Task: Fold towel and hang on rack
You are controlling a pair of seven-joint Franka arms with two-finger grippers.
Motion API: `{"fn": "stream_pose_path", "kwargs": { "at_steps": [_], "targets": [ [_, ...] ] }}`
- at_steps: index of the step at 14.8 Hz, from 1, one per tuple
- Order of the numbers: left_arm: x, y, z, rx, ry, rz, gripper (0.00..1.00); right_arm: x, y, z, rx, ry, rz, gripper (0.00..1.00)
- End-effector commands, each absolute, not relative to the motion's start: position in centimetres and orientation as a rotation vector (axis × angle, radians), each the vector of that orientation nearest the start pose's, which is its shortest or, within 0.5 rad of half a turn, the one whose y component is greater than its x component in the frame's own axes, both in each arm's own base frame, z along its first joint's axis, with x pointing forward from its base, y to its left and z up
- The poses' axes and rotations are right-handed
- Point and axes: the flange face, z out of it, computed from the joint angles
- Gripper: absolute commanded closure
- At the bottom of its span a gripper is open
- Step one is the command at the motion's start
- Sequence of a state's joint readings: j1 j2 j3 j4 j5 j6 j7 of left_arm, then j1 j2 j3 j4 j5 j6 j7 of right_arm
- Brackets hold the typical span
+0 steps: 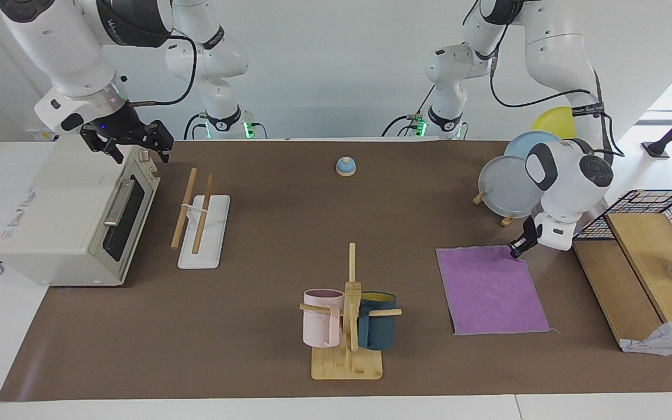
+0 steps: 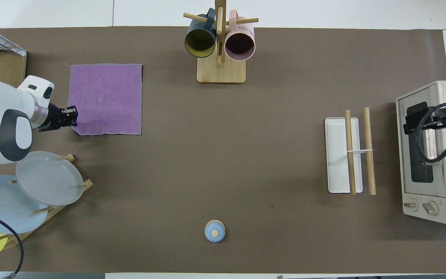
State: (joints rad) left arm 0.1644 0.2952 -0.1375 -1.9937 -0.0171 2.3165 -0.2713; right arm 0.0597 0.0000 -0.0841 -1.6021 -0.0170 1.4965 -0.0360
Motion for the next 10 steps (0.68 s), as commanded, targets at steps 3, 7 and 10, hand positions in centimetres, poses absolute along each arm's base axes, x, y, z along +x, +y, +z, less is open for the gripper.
{"fn": "stream_pose_path", "kwargs": {
  "at_steps": [3, 7, 10],
  "targets": [
    [60.1, -0.2, 36.4, -3.146, -0.254, -0.151, 1.0, 53.9, -1.7, 60.4, -3.128, -0.039, 0.163, 0.0],
    [59.2, -5.7, 39.7, -3.141, 0.029, -0.21, 1.0, 53.9, -1.7, 60.4, -3.13, -0.039, 0.161, 0.0],
    [57.6, -13.8, 39.9, -3.15, 0.157, -0.208, 1.0, 53.9, -1.7, 60.4, -3.128, -0.039, 0.161, 0.0]
  ]
}}
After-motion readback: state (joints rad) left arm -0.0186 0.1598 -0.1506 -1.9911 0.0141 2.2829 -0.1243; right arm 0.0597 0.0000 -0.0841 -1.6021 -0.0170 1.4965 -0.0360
